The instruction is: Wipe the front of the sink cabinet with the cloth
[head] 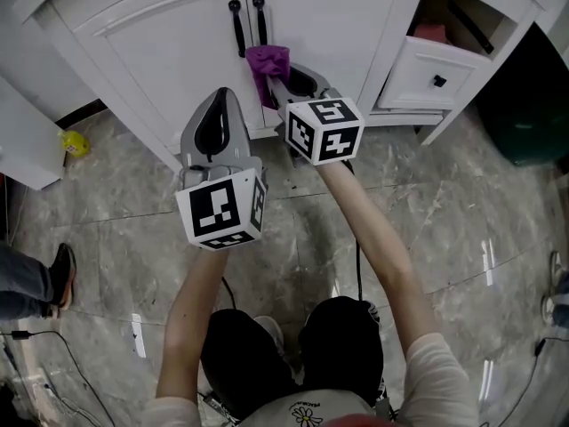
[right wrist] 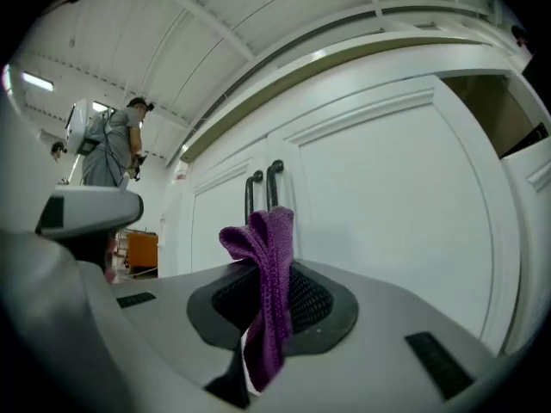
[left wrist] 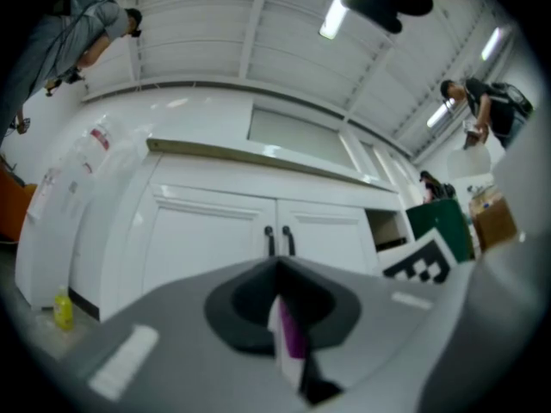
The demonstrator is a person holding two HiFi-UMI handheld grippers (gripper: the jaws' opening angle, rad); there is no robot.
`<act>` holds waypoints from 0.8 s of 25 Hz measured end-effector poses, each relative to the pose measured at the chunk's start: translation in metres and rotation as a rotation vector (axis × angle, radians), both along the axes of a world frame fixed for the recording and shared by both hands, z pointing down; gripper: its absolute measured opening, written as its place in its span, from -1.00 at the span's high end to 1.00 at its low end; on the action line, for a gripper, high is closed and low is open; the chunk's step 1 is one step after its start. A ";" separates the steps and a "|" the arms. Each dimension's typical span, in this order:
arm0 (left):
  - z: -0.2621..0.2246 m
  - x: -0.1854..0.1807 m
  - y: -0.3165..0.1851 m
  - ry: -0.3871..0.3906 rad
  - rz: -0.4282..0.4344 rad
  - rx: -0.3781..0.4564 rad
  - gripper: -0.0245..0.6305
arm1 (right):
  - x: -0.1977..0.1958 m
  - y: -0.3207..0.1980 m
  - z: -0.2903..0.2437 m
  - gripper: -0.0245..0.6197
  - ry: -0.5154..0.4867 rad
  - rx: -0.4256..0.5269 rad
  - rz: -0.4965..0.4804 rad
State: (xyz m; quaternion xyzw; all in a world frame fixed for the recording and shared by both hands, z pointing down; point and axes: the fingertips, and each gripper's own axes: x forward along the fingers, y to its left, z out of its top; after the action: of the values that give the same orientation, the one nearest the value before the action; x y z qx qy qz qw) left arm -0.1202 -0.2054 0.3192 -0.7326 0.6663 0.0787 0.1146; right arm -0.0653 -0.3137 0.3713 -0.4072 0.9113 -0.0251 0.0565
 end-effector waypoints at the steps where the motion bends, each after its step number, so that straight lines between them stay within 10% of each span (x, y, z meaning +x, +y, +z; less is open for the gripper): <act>1: -0.001 0.001 0.000 -0.004 0.002 0.002 0.91 | -0.007 -0.003 0.005 0.75 0.019 -0.001 0.003; 20: 0.003 -0.006 0.001 -0.004 0.002 0.006 0.91 | -0.001 -0.024 0.009 0.75 0.058 0.037 0.047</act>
State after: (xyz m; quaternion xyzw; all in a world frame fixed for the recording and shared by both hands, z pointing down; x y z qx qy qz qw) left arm -0.1259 -0.2049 0.3222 -0.7330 0.6652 0.0795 0.1179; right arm -0.0664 -0.3378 0.3803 -0.4281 0.9029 0.0049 0.0382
